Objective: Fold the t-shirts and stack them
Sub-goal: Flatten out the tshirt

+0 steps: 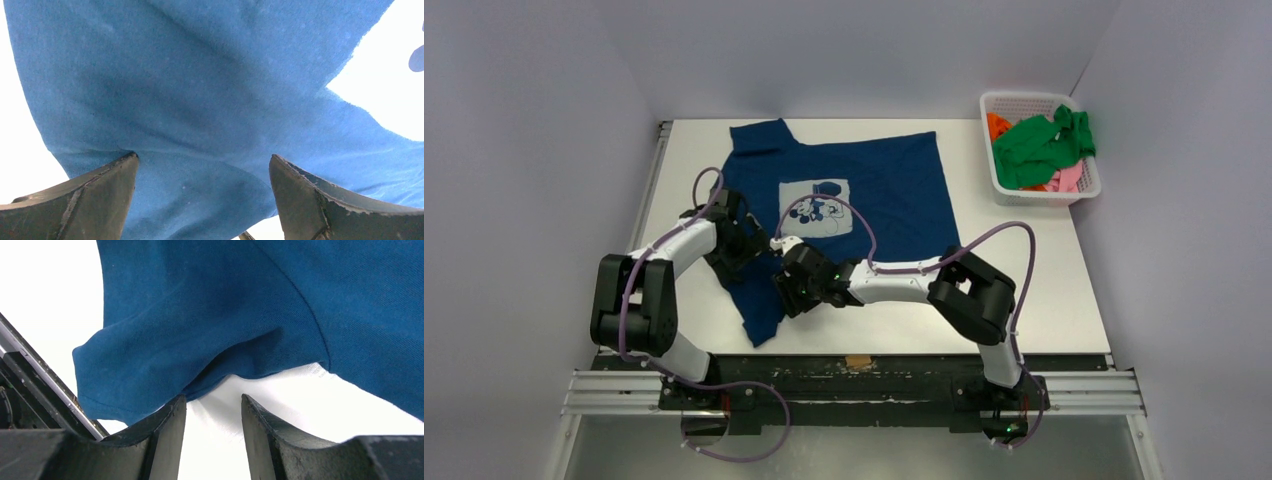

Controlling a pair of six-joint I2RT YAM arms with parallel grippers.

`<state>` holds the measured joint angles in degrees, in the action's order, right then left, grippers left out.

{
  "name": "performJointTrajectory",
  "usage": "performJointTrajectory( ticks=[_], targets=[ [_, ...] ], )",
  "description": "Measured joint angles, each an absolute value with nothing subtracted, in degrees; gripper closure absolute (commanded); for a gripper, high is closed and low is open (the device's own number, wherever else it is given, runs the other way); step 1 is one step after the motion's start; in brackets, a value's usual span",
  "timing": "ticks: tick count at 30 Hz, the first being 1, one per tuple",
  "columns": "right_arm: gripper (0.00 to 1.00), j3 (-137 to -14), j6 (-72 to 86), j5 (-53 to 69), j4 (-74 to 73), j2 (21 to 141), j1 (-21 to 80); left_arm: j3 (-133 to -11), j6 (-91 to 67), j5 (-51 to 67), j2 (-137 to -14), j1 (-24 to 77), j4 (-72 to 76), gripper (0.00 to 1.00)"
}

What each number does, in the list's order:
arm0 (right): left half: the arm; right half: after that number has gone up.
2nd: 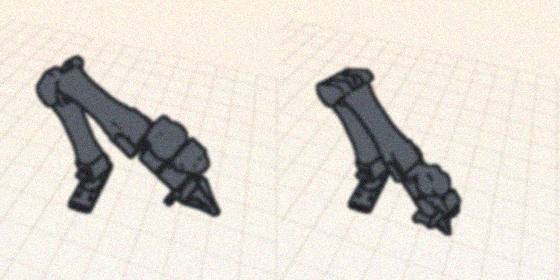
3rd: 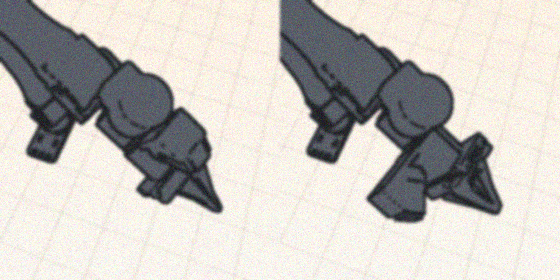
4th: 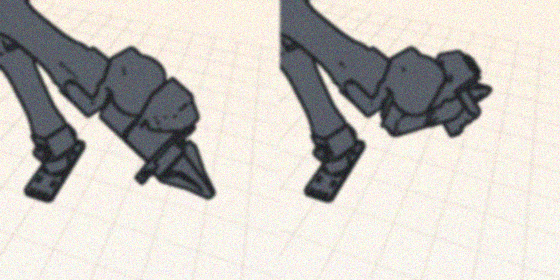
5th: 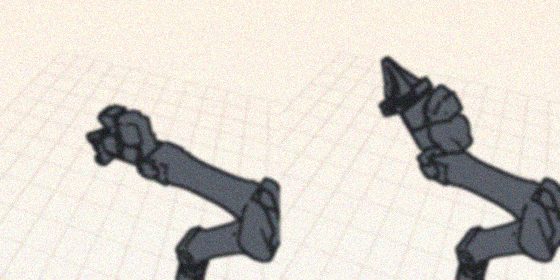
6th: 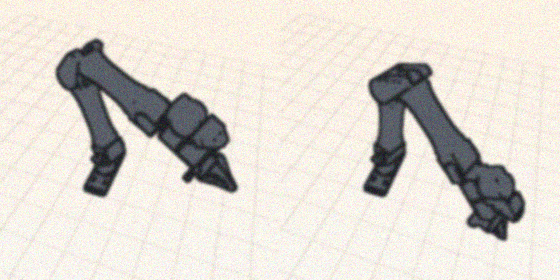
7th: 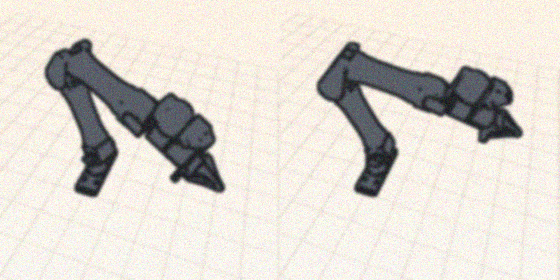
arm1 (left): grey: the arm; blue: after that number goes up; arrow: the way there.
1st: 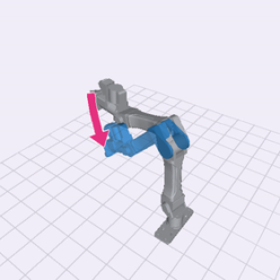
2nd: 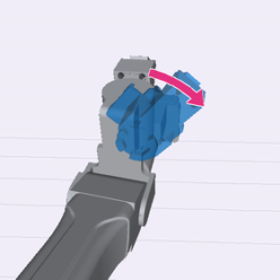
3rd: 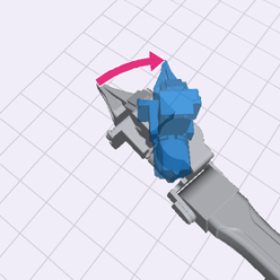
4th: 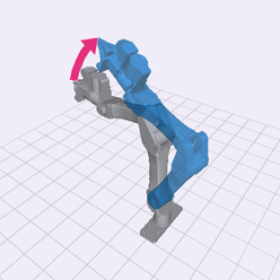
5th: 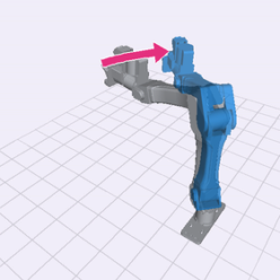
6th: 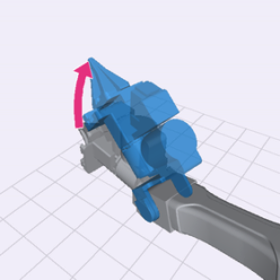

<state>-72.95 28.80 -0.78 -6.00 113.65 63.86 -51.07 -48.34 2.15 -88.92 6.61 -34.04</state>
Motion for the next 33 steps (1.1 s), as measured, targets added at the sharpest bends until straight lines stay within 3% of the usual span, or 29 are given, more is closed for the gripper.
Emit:
performJointTrajectory(
  ticks=[10,11,14,15,23,28,29,30,33],
  targets=[
    [0.63,-78.8,27.4,-6.3,-7.7,117.8,64.1,-53.8,-46.7,2.2,-91.4,6.4,-35.1,0.0],
    [0.66,-79.5,27.4,-6.6,-7.6,118.3,64.1,-53.9,-46.5,2.2,-91.5,6.4,-35.3,0.0],
    [0.98,-80.9,27.6,-7.2,-7.4,119.5,64.1,-54.3,-46.0,2.2,-91.9,6.4,-35.5,0.0],
    [1.0,-81.0,27.8,-7.6,-7.2,119.8,64.1,-54.3,-45.9,2.2,-91.9,6.4,-35.5,0.0],
    [1.0,-76.1,30.1,-7.3,-7.6,116.1,64.1,-55.6,-45.7,2.2,-92.7,6.1,-35.9,0.0],
    [1.0,-70.7,30.8,-5.8,-17.7,108.4,64.1,-56.4,-45.2,1.7,-92.8,6.0,-37.0,0.0],
    [0.99,-70.1,30.9,-5.4,-19.8,107.0,64.1,-56.5,-45.1,1.5,-92.8,6.0,-37.3,0.0],
    [0.89,-69.6,31.1,-5.1,-22.0,105.6,64.1,-56.5,-44.9,1.3,-92.8,6.0,-37.5,0.0],
    [0.44,-69.1,32.5,-5.0,-27.9,102.7,64.1,-56.6,-44.7,1.1,-92.8,6.0,-38.5,0.0]
  ],
)
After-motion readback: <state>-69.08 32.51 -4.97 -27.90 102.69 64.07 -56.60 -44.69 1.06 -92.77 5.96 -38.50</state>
